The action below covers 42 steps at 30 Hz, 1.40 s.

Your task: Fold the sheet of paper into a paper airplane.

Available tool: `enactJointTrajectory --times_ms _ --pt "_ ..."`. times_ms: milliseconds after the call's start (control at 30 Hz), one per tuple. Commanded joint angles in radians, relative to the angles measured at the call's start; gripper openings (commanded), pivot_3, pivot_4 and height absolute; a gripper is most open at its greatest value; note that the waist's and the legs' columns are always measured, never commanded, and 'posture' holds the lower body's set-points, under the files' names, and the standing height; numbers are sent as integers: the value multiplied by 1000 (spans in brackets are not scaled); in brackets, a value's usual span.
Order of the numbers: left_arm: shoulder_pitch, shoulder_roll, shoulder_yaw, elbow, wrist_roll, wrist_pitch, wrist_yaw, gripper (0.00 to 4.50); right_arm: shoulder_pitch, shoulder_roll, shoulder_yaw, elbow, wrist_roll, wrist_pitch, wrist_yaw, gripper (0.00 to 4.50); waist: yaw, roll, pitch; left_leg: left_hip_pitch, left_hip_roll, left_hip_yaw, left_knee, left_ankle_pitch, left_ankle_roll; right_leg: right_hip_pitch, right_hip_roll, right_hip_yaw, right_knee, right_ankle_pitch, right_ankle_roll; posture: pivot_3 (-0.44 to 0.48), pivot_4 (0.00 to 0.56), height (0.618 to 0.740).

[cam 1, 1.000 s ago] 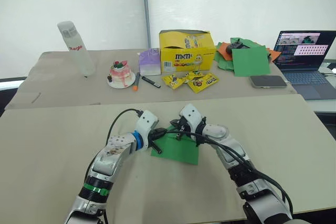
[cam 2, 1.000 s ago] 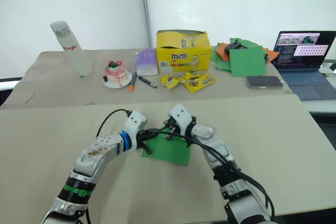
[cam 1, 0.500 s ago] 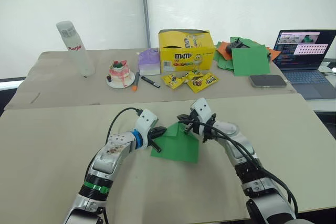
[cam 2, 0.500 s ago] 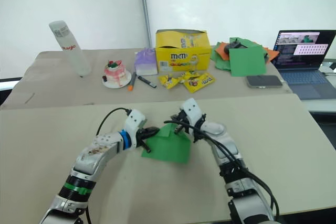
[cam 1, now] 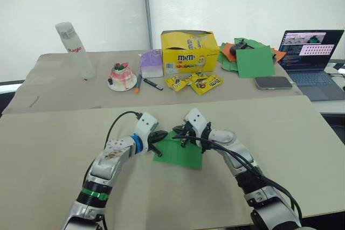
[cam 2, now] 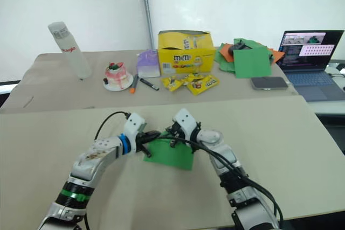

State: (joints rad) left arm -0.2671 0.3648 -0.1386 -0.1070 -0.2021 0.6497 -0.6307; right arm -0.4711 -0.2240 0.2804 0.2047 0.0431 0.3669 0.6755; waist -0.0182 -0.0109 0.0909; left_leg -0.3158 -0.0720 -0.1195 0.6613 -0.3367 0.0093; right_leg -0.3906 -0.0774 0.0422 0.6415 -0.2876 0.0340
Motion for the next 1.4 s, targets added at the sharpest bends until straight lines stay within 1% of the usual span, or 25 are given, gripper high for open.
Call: enactJointTrajectory --times_ms 33,167,267,367,500,633,767,900,1000,1133,1300,1367,1400 --pt "59 55 44 -8 0 17 5 51 1 -6 6 26 -13 19 -2 0 0 0 0 1 0 0 0 0 0 0 0 0 0 0 0 0 150 740" --pt "99 92 88 -35 -23 14 3 51 0 -5 9 29 -12 18 -1 0 0 1 0 3 0 0 -1 0 0 1 0 0 0 0 0 0 150 740" --pt "91 69 116 -52 -71 -15 -6 51 0 -6 7 28 -10 19 0 0 1 1 0 4 0 0 -1 0 0 1 0 0 -1 0 0 0 150 740" --pt "46 25 122 -62 -117 -59 -29 51 3 -8 6 21 -9 22 1 0 4 1 0 3 0 0 -1 0 0 1 0 0 -1 0 0 0 150 740" --pt "-34 -23 50 -12 -99 -93 -56 51 13 -11 -10 -10 1 37 -7 0 8 1 0 1 -1 -1 0 0 0 1 0 0 -1 0 0 0 150 740" --pt "-75 -14 -56 67 -22 -144 -81 51 32 -6 -52 -48 37 71 -19 0 3 1 0 0 -1 -1 -1 0 0 1 0 0 0 0 0 0 150 740" --pt "-88 -16 -100 138 13 -164 -84 51 54 0 -125 -104 95 126 -47 0 3 1 0 -2 -1 -2 -1 0 0 -1 0 0 0 0 0 0 150 740" --pt "-107 -39 -104 181 18 -178 -86 51 71 31 -243 -167 207 212 -90 0 8 1 0 -2 -1 -3 0 0 0 -1 0 0 -1 0 0 0 150 740" --pt "-122 -55 -109 203 21 -188 -92 51 94 10 -302 -234 267 263 -90 0 9 1 0 -3 -1 -3 0 0 0 -1 0 0 -1 0 0 0 150 740" --pt "-133 -71 -109 217 20 -194 -99 51 128 -128 -305 -302 244 272 -45 0 10 2 1 -4 -1 -3 0 0 0 -1 -1 0 -1 0 0 0 150 740" --pt "-133 -78 -100 228 18 -196 -99 51 205 -385 -182 -368 169 292 92 0 11 1 1 -4 -1 -3 0 0 0 0 -1 0 -2 0 0 0 150 740" --pt "-132 -80 -98 232 19 -198 -98 51 229 -446 -140 -393 161 295 136 0 11 1 1 -4 -1 -3 0 0 0 0 -1 0 -5 0 0 0 150 740" --pt "-130 -82 -96 233 18 -198 -97 51 239 -461 -123 -409 168 303 155 0 11 1 1 -4 -1 -3 0 0 0 1 -1 0 -10 0 0 0 150 740"
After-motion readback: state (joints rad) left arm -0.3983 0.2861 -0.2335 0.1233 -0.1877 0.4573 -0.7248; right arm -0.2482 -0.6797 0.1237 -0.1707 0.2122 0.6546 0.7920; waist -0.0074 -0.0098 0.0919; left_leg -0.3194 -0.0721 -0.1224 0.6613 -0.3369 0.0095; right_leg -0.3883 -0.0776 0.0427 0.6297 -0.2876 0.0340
